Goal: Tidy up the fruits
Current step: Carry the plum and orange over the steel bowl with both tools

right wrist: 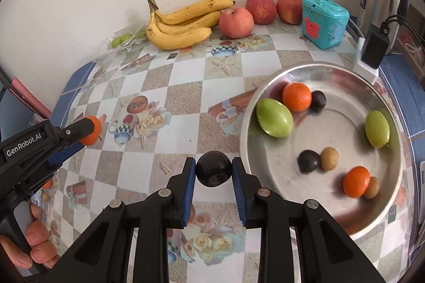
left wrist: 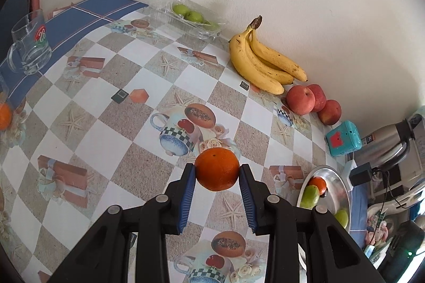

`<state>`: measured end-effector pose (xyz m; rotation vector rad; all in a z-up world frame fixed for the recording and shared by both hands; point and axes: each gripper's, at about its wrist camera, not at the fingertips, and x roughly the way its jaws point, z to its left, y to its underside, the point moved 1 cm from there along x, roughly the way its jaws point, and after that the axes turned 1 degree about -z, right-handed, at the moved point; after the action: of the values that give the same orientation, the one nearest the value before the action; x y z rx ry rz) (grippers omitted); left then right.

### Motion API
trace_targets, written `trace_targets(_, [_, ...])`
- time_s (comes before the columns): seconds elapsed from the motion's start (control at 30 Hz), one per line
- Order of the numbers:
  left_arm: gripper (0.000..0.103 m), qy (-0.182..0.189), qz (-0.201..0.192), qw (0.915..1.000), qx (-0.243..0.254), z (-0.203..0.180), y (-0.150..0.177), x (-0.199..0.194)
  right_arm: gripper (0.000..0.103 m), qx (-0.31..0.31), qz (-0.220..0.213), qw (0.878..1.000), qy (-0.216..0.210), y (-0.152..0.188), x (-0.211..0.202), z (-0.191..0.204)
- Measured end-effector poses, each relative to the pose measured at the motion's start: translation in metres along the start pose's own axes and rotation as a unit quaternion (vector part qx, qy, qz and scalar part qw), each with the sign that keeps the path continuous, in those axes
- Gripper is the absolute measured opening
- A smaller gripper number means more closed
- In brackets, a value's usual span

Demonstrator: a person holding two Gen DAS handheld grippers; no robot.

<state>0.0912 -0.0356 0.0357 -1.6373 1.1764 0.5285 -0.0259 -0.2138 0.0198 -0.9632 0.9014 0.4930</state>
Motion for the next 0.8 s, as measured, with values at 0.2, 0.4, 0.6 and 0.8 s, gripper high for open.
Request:
trace_targets(0.2, [0.036, 0.012, 0.008, 0.9998, -0.016, 0.003, 0.009, -0.009, 0.029, -0.023, 0.006, 1.0, 0.018, 0.018, -0.008, 0.004])
trace_targets(0.4, [0.036, 0.016, 0.019, 0.9994, -0.025, 0.003, 0.019, -0.012, 0.029, -0.035, 0.02, 0.999, 0.028, 0.031, -0.012, 0.009])
trace_targets(0.6, [0.036, 0.018, 0.02, 0.9996, -0.011, -0.006, 0.027, -0.018, 0.029, -0.026, -0.003, 1.0, 0.017, 0.025, -0.038, 0.006])
trace_targets(0.8, [0.036, 0.02, 0.027, 0.999, 0.029, -0.029, 0.037, -0.013, 0.029, 0.001, -0.001, 1.0, 0.025, 0.025, -0.04, -0.019])
